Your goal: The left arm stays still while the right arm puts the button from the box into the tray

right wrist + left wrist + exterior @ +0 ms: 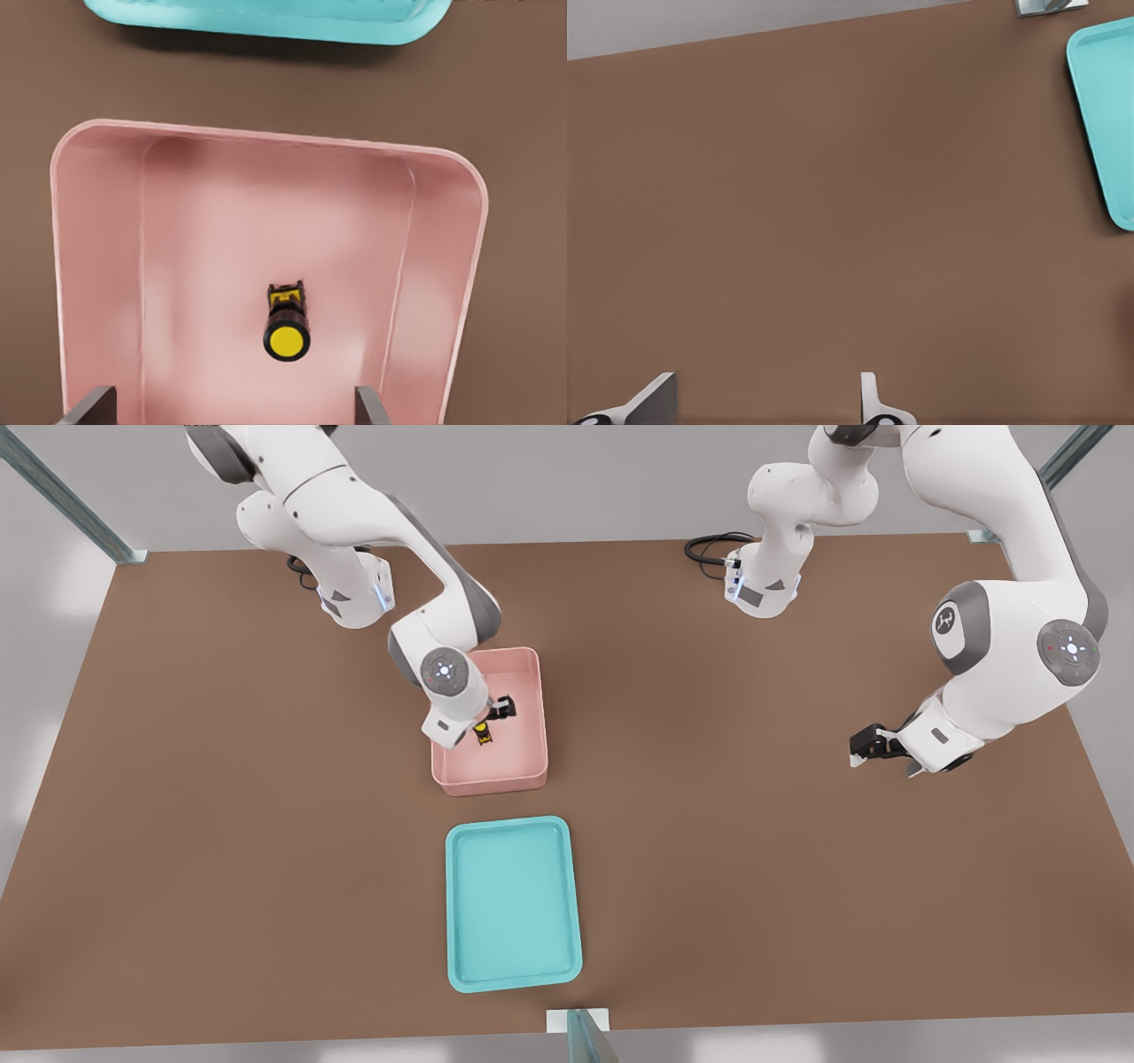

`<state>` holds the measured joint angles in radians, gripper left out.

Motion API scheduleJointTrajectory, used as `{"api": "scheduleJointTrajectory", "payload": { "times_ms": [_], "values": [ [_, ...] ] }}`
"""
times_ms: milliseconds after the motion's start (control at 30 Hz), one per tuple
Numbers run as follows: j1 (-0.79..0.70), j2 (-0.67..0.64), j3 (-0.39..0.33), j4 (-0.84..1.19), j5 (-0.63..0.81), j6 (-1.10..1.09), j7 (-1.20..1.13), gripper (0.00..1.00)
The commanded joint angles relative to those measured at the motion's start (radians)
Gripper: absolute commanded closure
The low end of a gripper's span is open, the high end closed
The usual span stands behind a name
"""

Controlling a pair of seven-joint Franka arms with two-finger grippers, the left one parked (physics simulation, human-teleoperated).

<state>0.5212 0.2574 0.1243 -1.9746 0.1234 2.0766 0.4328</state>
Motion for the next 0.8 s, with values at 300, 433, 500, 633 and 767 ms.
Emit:
{"api": "scheduleJointTrajectory", "payload": {
  "times_ms": [300,433,500,633,767],
  "values": [
    [0.002,0.069,0.000,-0.001,-0.001,0.116,0.211,0.00],
    [0.008,0.082,0.001,-0.003,-0.002,0.057,0.201,0.00],
    [0.008,0.091,0.001,-0.003,-0.001,0.027,0.187,0.00],
    [0.008,0.122,0.001,-0.003,-0.002,0.022,0.144,0.00],
    [0.005,0.141,0.001,0.003,-0.031,0.033,0.109,0.00]
  ]
}}
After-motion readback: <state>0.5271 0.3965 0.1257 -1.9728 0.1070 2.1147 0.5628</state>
